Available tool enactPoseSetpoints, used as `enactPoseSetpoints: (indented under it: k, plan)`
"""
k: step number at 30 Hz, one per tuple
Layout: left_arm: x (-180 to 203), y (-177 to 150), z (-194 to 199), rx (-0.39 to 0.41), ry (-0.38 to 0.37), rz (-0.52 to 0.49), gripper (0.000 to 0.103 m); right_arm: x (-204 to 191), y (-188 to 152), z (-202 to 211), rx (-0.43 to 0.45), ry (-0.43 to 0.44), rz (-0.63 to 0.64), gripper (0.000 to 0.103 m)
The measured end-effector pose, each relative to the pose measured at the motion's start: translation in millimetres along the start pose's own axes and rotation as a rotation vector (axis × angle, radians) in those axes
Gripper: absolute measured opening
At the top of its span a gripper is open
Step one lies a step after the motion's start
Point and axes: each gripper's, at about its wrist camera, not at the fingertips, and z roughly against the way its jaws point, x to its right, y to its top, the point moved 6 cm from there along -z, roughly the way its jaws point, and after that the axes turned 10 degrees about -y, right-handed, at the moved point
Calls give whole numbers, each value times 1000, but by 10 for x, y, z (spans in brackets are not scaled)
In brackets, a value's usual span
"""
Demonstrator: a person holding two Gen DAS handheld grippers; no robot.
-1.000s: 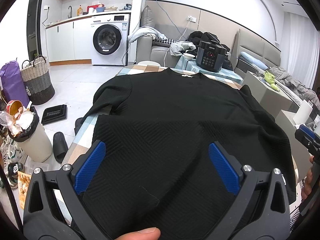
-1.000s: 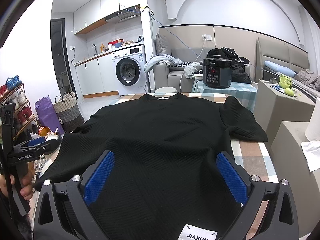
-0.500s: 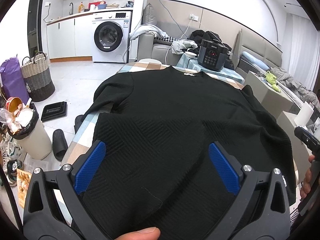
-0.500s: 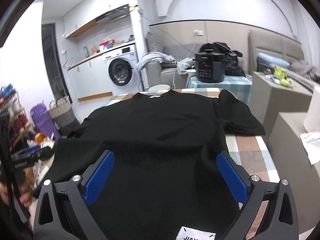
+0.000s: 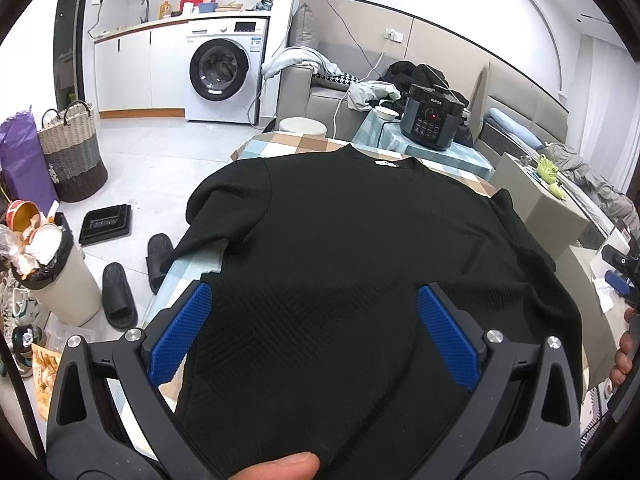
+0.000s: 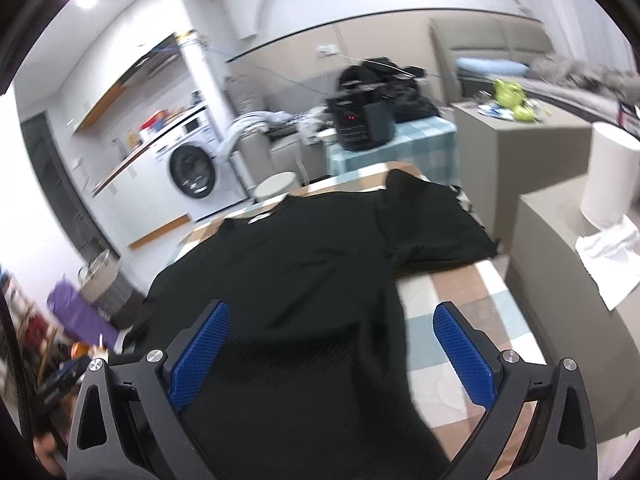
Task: Fold small clothes
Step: 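Roll the right tool and grasp the sleeve edge of the black shirt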
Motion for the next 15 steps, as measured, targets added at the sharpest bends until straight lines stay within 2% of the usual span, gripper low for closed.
enactPoseSetpoints:
  k: [3, 6, 7, 8, 10, 15]
  plan:
    - [-20, 115, -108, -7, 2, 2, 102, 184, 132, -155, -27, -25, -81, 103]
    - [-39, 210, -246, -16, -4, -1, 101, 374, 254, -375, -79, -25, -159, 95]
    - [-44, 239, -299, -20, -10, 1, 98, 435, 283, -445, -93, -10, -188, 90]
    - [-52, 270, -362, -21, -12, 1, 96, 513, 299, -539, -117, 1, -225, 89]
    - [-48, 295, -445, -22, -18, -2, 86, 649, 356, -724, -143, 5, -275, 87]
    - [-32, 339, -723, -45, -26, -12, 83, 1090, 357, -1226, -234, -50, -414, 79]
